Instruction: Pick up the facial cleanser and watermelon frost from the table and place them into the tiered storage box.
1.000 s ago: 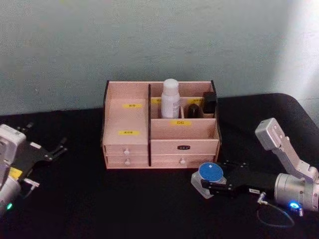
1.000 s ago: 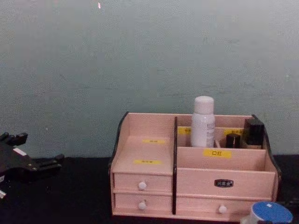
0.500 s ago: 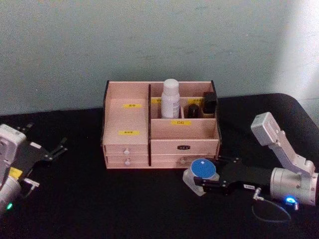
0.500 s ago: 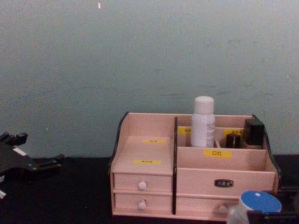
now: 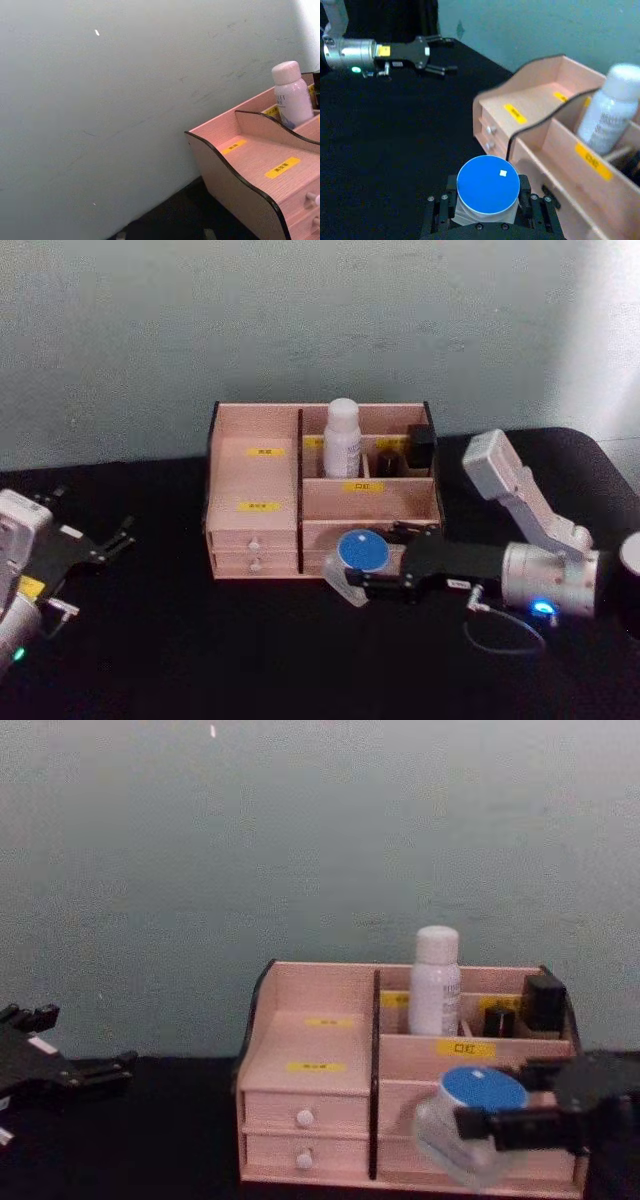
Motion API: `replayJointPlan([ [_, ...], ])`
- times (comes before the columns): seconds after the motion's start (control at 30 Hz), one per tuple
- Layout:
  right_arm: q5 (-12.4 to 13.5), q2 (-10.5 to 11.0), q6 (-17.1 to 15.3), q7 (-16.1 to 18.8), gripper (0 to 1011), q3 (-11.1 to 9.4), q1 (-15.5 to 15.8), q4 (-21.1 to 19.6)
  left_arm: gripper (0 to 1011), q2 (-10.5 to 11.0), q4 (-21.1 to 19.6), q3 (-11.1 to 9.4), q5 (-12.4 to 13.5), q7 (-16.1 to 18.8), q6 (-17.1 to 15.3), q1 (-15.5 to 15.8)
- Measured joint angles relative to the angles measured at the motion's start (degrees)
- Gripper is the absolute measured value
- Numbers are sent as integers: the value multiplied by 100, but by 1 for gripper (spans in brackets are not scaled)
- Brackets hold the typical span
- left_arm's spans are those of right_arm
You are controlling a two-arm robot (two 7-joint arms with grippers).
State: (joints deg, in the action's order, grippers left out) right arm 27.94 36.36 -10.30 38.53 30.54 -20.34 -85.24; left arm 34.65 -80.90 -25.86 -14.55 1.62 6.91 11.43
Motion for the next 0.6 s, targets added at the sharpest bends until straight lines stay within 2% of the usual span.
replayJointPlan([
  [0.2, -23, -235, -117, -3, 729, 165, -351, 166, 1001, 0, 0, 0, 0, 0, 0, 0],
  [0.6, 99, -666, -277, -35, 730, 318, -939, 639, 1002, 0, 0, 0, 0, 0, 0, 0],
])
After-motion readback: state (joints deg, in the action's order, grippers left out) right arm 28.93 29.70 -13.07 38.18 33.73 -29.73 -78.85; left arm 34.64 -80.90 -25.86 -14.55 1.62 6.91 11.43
